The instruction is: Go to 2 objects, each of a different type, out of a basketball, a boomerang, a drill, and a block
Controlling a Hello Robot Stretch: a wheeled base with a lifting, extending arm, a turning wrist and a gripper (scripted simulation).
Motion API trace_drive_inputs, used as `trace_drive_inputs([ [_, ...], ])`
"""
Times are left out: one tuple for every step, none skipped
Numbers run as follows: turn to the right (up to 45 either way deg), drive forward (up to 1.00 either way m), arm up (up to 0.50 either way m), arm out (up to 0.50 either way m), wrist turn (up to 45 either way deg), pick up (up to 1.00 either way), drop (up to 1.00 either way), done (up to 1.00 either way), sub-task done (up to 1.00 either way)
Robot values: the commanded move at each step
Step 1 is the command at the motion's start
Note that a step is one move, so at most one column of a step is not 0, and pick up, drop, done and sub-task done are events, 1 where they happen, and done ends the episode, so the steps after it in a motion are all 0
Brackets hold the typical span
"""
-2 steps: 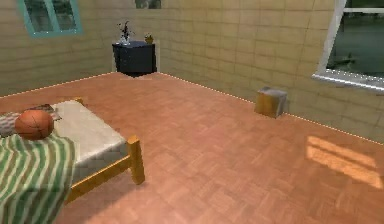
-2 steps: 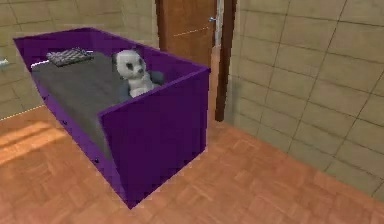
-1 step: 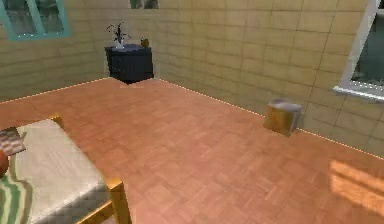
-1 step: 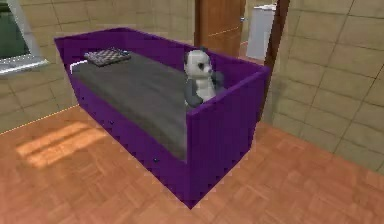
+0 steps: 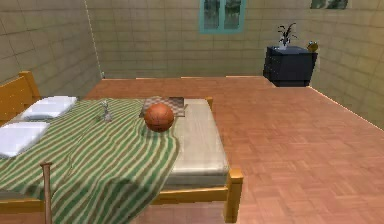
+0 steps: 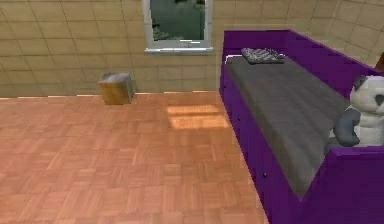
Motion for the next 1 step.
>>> trace_drive_inputs([
  [0.0, 0.35, 0.0, 0.0, 0.0, 0.0, 0.0, 0.0, 0.0],
])
